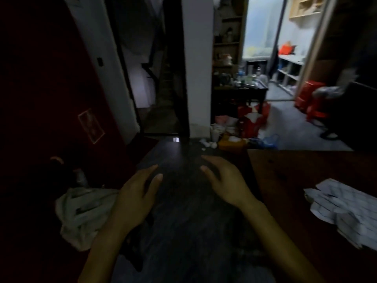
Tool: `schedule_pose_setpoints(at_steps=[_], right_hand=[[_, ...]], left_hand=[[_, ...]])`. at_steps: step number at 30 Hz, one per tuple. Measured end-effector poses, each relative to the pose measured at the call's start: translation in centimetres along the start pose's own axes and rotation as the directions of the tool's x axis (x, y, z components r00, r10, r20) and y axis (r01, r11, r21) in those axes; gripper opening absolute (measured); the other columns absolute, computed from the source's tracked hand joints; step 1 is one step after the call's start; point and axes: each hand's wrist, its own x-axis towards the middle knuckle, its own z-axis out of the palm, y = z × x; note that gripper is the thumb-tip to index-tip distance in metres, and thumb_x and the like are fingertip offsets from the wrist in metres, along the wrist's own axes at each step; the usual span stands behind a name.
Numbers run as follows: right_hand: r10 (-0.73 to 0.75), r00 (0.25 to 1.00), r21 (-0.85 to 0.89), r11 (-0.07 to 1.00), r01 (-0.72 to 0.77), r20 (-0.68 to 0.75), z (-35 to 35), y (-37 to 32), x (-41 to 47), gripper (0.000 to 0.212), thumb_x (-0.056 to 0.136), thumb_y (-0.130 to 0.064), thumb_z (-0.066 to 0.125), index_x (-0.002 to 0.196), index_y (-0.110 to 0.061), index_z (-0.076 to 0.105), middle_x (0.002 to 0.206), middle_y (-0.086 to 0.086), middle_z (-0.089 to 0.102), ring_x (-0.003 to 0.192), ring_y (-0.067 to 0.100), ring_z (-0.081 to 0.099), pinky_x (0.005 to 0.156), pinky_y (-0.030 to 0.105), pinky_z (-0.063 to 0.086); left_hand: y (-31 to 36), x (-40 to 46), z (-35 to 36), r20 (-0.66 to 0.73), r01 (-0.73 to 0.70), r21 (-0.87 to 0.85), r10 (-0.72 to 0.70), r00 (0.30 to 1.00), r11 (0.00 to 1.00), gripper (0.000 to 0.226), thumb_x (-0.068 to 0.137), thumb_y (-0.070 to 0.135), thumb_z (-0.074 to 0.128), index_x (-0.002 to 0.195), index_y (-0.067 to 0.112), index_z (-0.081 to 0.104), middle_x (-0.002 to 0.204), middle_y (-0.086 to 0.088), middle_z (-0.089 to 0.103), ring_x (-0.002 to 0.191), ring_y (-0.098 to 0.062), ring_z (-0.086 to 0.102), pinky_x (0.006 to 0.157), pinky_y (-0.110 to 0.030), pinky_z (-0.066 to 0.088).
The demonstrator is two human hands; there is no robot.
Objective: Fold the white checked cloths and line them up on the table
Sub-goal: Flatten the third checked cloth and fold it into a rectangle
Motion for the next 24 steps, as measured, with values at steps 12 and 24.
schedule_pose_setpoints(at_steps=[12,24], right_hand=[[0.327,0.914,-0.204,0.903,-0.377,-0.24,-2.5,9.8,0.8,0.039,0.097,-0.039,0.048,0.131,-0.02,0.054,0.128,-0.001,0.059,0.115,0.006,0.051,0.099,0.026,0.043],[0.576,0.6,-0.101,0.67,-0.736,-0.555,-10.0,25.4,-3.6,0.037,0.097,-0.031,0.049,0.132,-0.02,0.051,0.13,0.001,0.057,0.114,0.006,0.048,0.096,0.028,0.042]], left_hand=[[0.3,14.2,15.3,0.361,-0.158,-0.289,0.26,0.895,0.944,0.041,0.091,0.044,0.043,0.124,0.027,0.058,0.129,0.005,0.058,0.116,-0.007,0.051,0.097,-0.02,0.036],[11.2,22.6,36.8,0.716,-0.242,-0.41,0.474,0.511,0.88,0.045,0.092,0.051,0.04,0.131,0.031,0.05,0.134,0.008,0.051,0.119,-0.005,0.047,0.094,-0.022,0.038]])
